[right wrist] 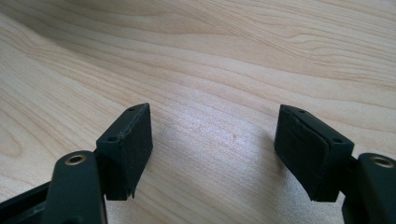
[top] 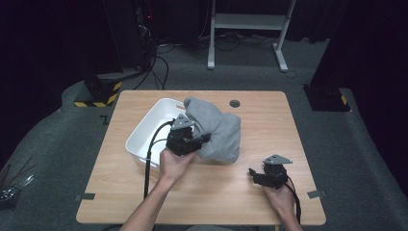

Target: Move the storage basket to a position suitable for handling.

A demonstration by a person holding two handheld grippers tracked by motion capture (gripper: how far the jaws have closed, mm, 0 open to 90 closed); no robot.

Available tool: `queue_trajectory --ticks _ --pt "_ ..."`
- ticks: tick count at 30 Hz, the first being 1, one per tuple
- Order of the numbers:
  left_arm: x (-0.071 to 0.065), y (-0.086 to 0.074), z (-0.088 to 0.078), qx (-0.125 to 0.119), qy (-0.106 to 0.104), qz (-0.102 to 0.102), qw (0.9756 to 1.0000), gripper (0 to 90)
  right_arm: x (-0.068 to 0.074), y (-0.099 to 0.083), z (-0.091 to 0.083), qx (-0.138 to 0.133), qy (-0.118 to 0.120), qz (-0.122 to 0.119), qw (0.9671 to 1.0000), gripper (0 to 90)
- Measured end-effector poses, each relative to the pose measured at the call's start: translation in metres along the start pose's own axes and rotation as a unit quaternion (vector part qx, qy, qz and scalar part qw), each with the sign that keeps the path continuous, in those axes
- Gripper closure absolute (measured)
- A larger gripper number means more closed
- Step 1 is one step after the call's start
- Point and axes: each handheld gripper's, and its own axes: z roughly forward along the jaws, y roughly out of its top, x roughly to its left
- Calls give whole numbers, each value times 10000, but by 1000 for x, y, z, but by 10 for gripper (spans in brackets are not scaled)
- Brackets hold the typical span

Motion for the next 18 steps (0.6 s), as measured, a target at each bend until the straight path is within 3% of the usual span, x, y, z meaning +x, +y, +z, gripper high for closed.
queue_trajectory --ticks 18 --pt "16 9 -14 -182 102 -138 9997 737 0 0 0 -5 2 -10 10000 280"
